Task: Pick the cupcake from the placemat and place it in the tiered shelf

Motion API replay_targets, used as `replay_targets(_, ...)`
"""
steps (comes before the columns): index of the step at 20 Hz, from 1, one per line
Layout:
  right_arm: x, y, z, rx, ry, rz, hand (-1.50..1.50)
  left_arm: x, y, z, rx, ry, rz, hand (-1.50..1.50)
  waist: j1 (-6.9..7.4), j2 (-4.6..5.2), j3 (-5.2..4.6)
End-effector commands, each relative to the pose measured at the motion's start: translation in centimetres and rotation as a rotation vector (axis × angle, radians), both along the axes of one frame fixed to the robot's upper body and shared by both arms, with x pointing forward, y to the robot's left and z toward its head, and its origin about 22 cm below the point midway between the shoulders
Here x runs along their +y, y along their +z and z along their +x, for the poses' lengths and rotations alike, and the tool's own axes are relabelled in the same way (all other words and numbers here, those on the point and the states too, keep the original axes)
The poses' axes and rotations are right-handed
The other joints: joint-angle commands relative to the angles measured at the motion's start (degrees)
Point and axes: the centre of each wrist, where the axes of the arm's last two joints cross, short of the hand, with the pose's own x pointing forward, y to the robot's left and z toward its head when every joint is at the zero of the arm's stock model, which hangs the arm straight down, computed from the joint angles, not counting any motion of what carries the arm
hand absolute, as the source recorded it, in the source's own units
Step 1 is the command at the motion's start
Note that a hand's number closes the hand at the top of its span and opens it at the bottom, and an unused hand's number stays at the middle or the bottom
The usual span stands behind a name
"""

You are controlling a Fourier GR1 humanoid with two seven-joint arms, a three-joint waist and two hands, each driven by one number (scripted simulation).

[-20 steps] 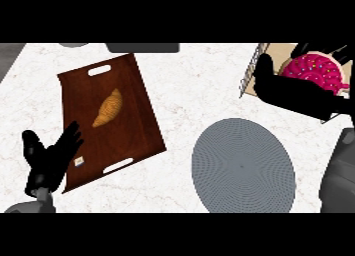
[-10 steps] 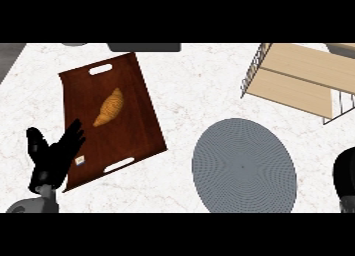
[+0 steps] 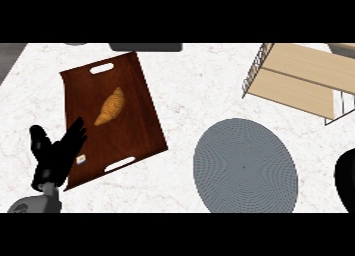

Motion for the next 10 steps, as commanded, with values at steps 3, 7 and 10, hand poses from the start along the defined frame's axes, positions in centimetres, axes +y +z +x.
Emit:
replay_targets(3,-2.9,-2.6,2.9,0.055,0.022,-0.033,1.50,0.2,0.6,-0.5,-0.001,0.000,0.007,0.00,0.14,0.11,-0.10)
replay_targets(7,-3.7,-5.0,4.0,0.058,0.020,-0.084,1.50,-1.1,0.7,1.5,0.006,0.006,0.002,0.00,-0.10,0.21,-0.10)
replay_targets(10,-4.3,-3.5,5.5,0.044,-0.015,-0.058,1.50,0.5,-0.1,0.3,0.019,-0.004,-0.008,0.00,0.35,0.24,-0.12)
